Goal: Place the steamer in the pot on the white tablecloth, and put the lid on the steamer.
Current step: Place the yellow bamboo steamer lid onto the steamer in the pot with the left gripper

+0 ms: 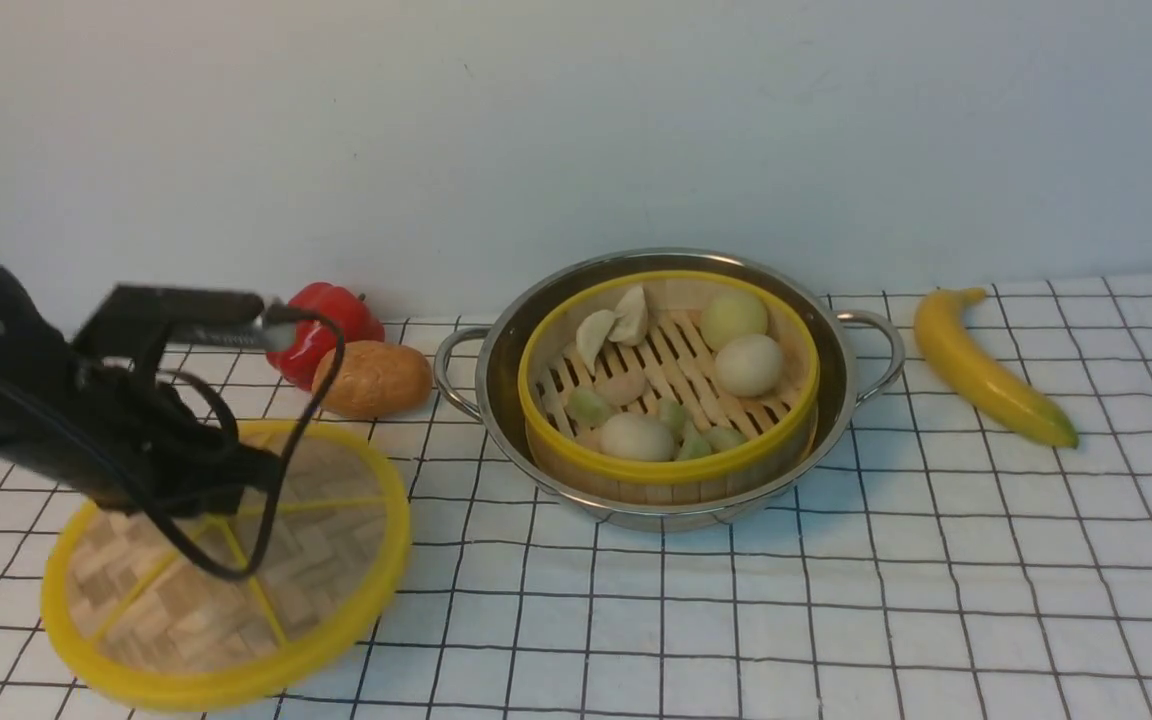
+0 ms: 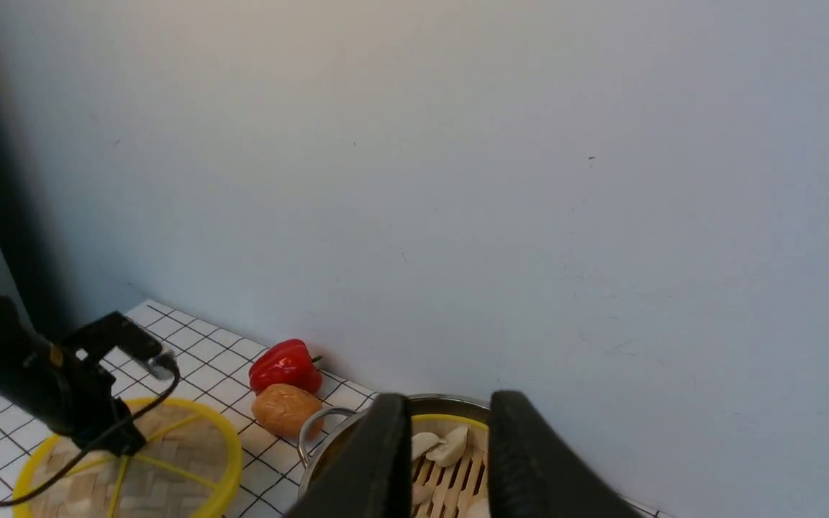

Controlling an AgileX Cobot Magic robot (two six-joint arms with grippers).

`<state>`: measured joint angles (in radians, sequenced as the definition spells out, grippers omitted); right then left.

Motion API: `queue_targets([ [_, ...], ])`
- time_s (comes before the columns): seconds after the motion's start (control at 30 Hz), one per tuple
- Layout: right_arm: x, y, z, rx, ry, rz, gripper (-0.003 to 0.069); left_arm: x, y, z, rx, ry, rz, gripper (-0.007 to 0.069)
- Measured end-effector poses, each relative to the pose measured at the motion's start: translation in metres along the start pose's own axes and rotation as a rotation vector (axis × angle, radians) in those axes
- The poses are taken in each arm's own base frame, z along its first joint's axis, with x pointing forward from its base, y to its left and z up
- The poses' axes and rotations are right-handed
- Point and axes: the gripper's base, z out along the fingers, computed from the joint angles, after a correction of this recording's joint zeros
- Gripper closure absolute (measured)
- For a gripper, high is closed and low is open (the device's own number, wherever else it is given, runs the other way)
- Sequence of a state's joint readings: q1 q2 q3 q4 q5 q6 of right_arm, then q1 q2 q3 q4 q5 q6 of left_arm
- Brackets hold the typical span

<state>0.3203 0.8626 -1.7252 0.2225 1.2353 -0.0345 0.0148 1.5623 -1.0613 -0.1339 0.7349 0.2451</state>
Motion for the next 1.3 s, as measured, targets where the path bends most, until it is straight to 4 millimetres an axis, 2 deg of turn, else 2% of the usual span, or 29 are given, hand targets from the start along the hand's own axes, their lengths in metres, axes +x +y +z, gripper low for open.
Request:
queue_targets([
  [0.03, 0.0, 0.0, 0.0, 0.0, 0.0, 0.0, 0.0479, -0.004, 0.0, -0.004, -0.003, -0.009, 0.003, 0.0511],
  [0.1, 0.0, 0.0, 0.0, 0.0, 0.0, 0.001, 0.0479, -0.03, 0.001, -0.029, -0.01, -0.091, 0.001, 0.0511],
  [0.2, 0.0, 0.0, 0.0, 0.0, 0.0, 0.001, 0.0479, -0.05, -0.006, -0.043, 0.001, -0.162, 0.024, 0.0511],
  [0.27, 0.0, 0.0, 0.0, -0.001, 0.0, 0.006, 0.0479, -0.073, -0.028, -0.051, 0.043, -0.224, 0.092, 0.0511],
  [0.37, 0.0, 0.0, 0.0, -0.003, 0.0, 0.02, 0.0475, -0.095, -0.068, -0.045, 0.113, -0.248, 0.178, 0.0511],
  [0.43, 0.0, 0.0, 0.0, -0.004, 0.0, 0.027, 0.0474, -0.109, -0.097, -0.034, 0.156, -0.25, 0.234, 0.0511],
  [0.5, 0.0, 0.0, 0.0, -0.004, 0.0, 0.029, 0.0473, -0.114, -0.113, -0.028, 0.18, -0.244, 0.263, 0.0511],
  [0.53, 0.0, 0.0, 0.0, -0.004, 0.0, 0.031, 0.0473, -0.12, -0.132, -0.02, 0.204, -0.233, 0.296, 0.0511],
  [0.63, 0.0, 0.0, 0.0, -0.004, 0.0, 0.049, 0.0471, -0.132, -0.168, -0.003, 0.247, -0.212, 0.361, 0.0511],
  [0.67, 0.0, 0.0, 0.0, -0.004, 0.0, 0.051, 0.0471, -0.133, -0.17, -0.002, 0.249, -0.21, 0.365, 0.0511],
  [0.7, 0.0, 0.0, 0.0, -0.004, 0.0, 0.06, 0.0471, -0.138, -0.186, 0.005, 0.266, -0.198, 0.394, 0.0511],
  [0.73, 0.0, 0.0, 0.0, -0.004, 0.0, 0.062, 0.0471, -0.138, -0.187, 0.006, 0.268, -0.197, 0.396, 0.0511],
  [0.77, 0.0, 0.0, 0.0, -0.004, 0.0, 0.071, 0.0471, -0.141, -0.198, 0.015, 0.278, -0.18, 0.417, 0.0511],
  [0.93, 0.0, 0.0, 0.0, -0.004, 0.0, 0.084, 0.0471, -0.148, -0.213, 0.031, 0.286, -0.161, 0.443, 0.0511],
  [1.1, 0.0, 0.0, 0.0, -0.005, 0.0, 0.085, 0.047, -0.146, -0.212, 0.047, 0.263, -0.133, 0.456, 0.0511],
  [1.3, 0.0, 0.001, 0.0, -0.007, 0.0, 0.094, 0.0466, -0.149, -0.212, 0.054, 0.242, -0.156, 0.465, 0.0511],
])
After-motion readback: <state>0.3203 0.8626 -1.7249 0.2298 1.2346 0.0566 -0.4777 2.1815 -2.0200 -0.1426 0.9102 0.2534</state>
